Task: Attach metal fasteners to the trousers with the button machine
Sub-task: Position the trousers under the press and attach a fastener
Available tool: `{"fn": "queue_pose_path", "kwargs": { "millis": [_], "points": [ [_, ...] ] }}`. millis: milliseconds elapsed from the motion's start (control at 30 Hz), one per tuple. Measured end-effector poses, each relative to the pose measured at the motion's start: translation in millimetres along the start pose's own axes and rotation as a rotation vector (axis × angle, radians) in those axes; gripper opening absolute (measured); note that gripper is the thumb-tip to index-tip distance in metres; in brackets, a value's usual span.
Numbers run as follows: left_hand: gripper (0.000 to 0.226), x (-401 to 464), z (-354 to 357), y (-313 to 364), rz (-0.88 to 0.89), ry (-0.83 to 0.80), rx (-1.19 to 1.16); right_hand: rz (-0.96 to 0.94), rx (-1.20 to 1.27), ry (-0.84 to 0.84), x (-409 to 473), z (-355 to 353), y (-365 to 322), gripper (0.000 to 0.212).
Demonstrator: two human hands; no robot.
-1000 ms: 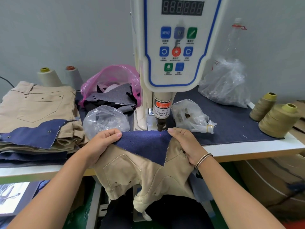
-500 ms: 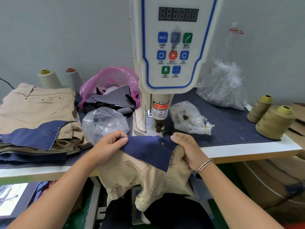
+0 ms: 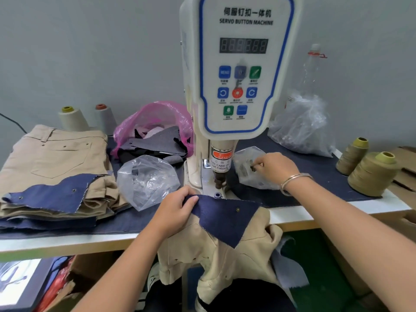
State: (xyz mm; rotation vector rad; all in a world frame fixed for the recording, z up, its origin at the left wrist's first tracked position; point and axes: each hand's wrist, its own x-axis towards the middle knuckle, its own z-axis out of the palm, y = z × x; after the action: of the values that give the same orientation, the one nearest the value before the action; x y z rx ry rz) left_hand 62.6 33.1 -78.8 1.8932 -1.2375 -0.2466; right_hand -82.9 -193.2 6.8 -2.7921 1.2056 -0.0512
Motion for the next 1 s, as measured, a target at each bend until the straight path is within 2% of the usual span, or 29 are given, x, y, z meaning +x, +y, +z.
{"fn": "queue_pose_path", "kwargs": {
  "millis": [67, 133, 333, 500, 667, 800, 933, 1000],
  "points": [
    [0.013, 1, 0, -2, -0.020, 0.002, 0.001, 0.063, -0.176, -0.199, 11, -3, -20, 0.035],
    [0.014, 2, 0, -3, -0.027, 0.007, 0.005, 0.079, -0.267, -0.266, 16, -2, -36, 0.037],
    [0.018, 3, 1, -4, -0.036, 0.006, 0.015, 0.074, -0.331, -0.220, 16, 1, -39, 0.038],
    [0.015, 2, 1, -4, -0.050, 0.003, 0.019, 0.123, -0.320, -0.286, 19, 4, -45, 0.043],
    [0.012, 3, 1, -4, -0.056, 0.003, 0.041, -0.018, -0.424, -0.180, 18, 8, -39, 0.033],
    [0.012, 4, 1, -4, -0.065, 0.001, 0.051, 0.078, -0.318, -0.245, 22, 3, -37, 0.038],
    [0.013, 4, 1, -4, -0.076, -0.003, 0.045, 0.080, -0.151, -0.163, 19, 6, -27, 0.031],
    [0.013, 4, 1, -3, -0.081, -0.001, 0.047, 0.081, -0.009, -0.067, 15, 7, -19, 0.026]
  ]
}}
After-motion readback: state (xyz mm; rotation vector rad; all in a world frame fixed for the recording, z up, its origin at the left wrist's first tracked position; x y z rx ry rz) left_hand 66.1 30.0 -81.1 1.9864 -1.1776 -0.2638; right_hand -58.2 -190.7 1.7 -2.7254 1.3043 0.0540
